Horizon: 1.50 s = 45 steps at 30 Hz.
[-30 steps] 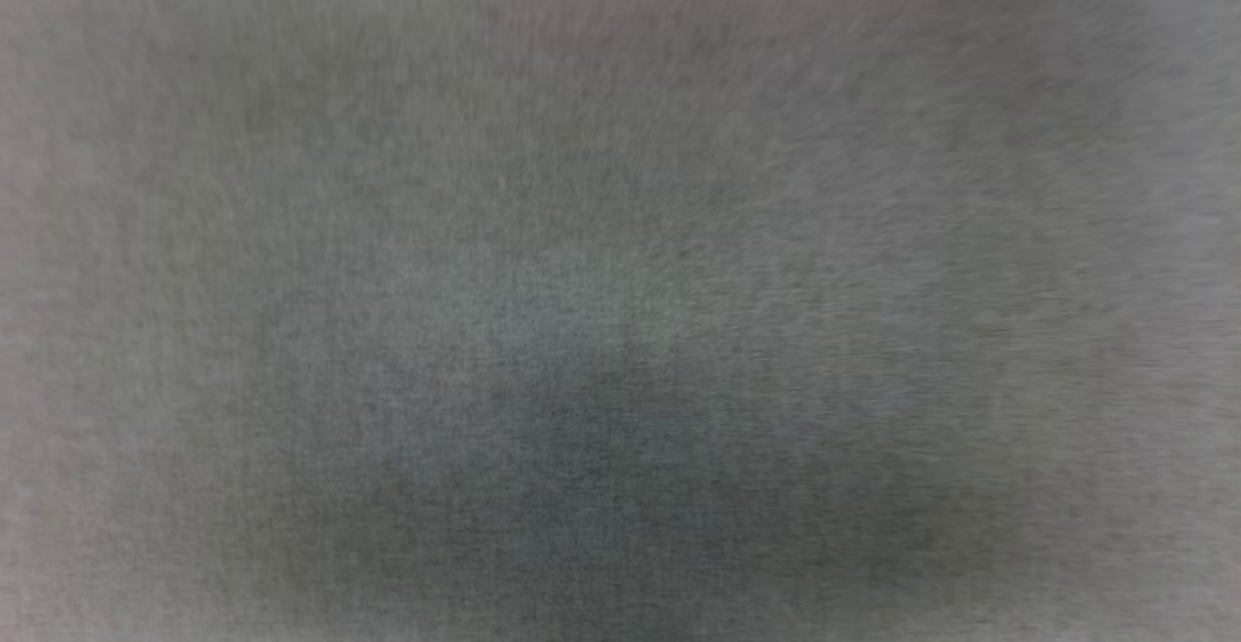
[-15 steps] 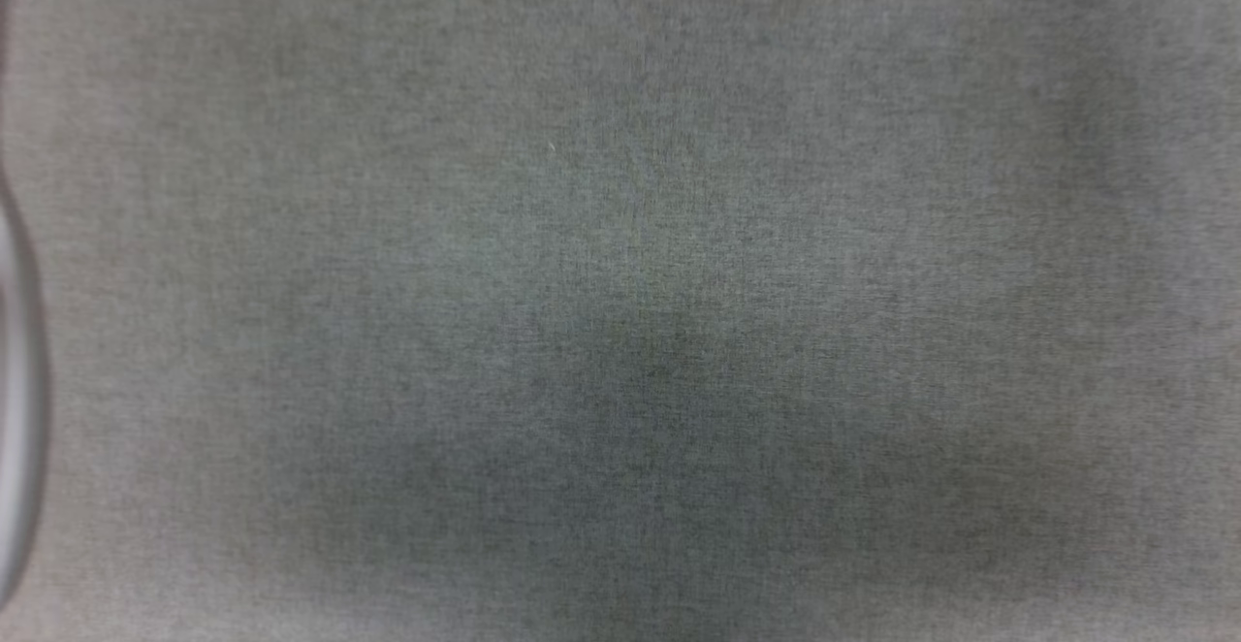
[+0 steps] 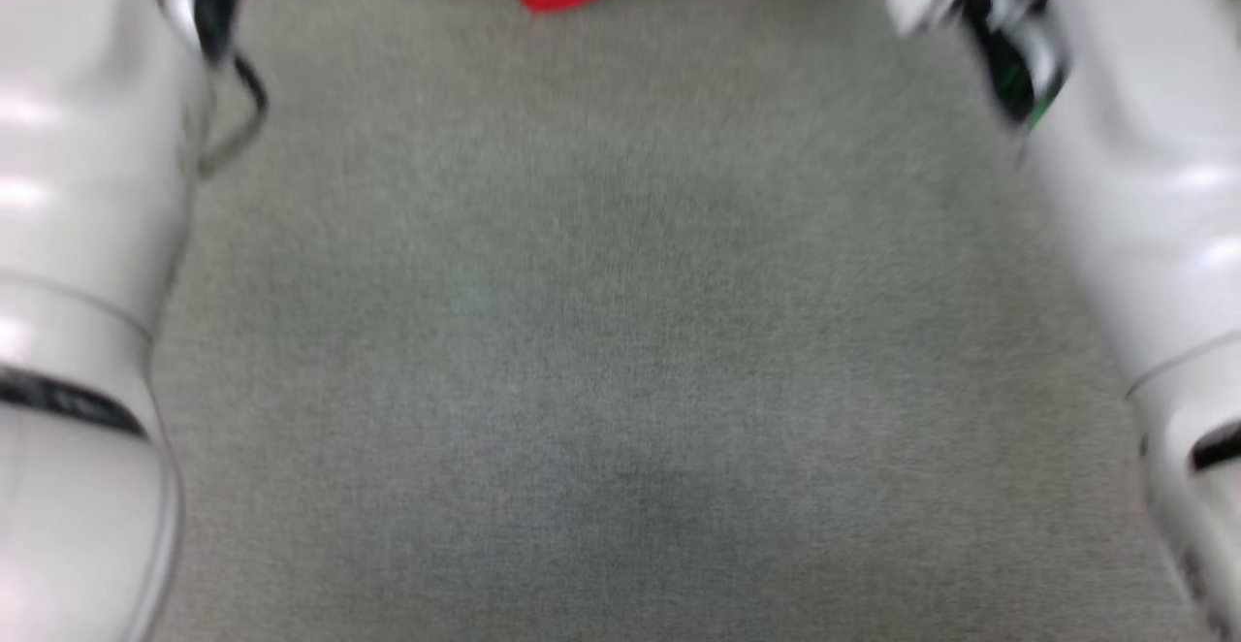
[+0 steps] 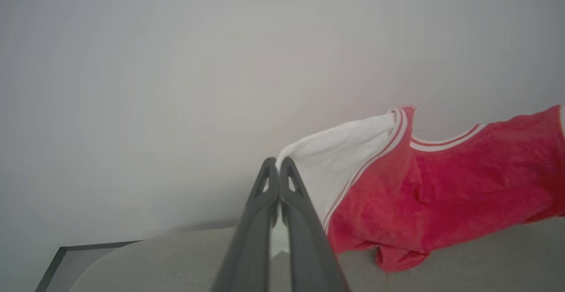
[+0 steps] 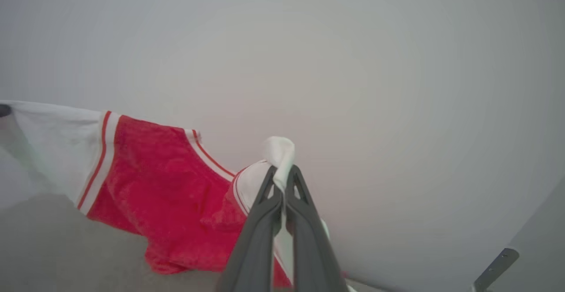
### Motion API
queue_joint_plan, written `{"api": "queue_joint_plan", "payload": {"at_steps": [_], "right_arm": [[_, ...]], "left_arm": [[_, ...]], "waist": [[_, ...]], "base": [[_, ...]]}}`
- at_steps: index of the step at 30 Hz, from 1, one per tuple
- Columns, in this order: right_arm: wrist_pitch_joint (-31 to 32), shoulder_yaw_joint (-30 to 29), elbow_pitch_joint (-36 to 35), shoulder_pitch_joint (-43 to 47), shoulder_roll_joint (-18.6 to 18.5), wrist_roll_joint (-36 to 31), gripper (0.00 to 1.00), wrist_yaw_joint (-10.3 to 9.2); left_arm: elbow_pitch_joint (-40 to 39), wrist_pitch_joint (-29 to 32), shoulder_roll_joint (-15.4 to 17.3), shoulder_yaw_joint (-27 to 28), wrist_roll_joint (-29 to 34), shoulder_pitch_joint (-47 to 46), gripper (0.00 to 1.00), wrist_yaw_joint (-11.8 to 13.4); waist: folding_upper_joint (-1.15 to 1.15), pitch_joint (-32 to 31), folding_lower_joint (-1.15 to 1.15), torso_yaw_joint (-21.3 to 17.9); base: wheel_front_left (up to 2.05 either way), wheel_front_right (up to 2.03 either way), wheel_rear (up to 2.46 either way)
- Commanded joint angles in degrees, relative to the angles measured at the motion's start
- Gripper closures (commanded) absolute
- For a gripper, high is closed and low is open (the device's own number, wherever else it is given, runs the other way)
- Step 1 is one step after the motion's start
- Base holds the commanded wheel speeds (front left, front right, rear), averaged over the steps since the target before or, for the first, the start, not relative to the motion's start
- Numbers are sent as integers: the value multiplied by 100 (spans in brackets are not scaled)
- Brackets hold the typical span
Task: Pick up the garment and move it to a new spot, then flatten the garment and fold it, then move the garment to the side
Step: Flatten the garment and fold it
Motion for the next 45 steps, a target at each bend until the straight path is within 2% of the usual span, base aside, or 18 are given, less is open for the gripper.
{"api": "queue_joint_plan", "payload": {"at_steps": [1,5,12,19,27,32,35,42,45], "right_arm": [[21,131,-68,156,19,98,100,-9],[245,872,-458,955,-77,646,100,-9],[587,1880,-1435,2402,-846,1493,100,-9],[901,2051,-2339,3676,-1567,2158,100,-9],[1330,1713,-3024,4885,-2073,2335,100,-9],[1665,1440,-3427,5528,-2313,2357,100,-9],[1855,1248,-3699,5830,-2508,2327,100,-9],[2336,657,-4237,6418,-2857,2362,100,-9],[2593,475,-4480,6624,-2970,2417,100,-9]], "left_arm": [[14,-15,35,-23,-10,178,100,4],[20,-99,111,9,-134,952,100,-44],[-18,-435,175,10,-276,2259,100,-154],[-307,-776,334,-17,-368,3407,100,-220],[-1250,-821,664,97,-609,4723,100,42],[-2547,-638,1027,212,-812,5738,100,525],[-3622,-393,1381,253,-865,6394,100,1010],[-6302,196,2250,450,-1013,7903,100,2320],[-7170,407,2535,459,-1017,8362,100,2749]], "waist": [[0,-802,0,-138],[0,-1330,0,-180],[0,-2005,0,-173],[0,-2230,0,-176],[0,-2210,0,-244],[0,-2136,0,-291],[0,-2063,0,-291],[0,-1917,0,-258],[0,-1868,0,-224]], "base": [[0,0,0],[0,0,0],[0,0,0],[0,0,0],[0,0,0],[0,0,0],[0,0,0],[0,0,0],[0,0,0]]}}
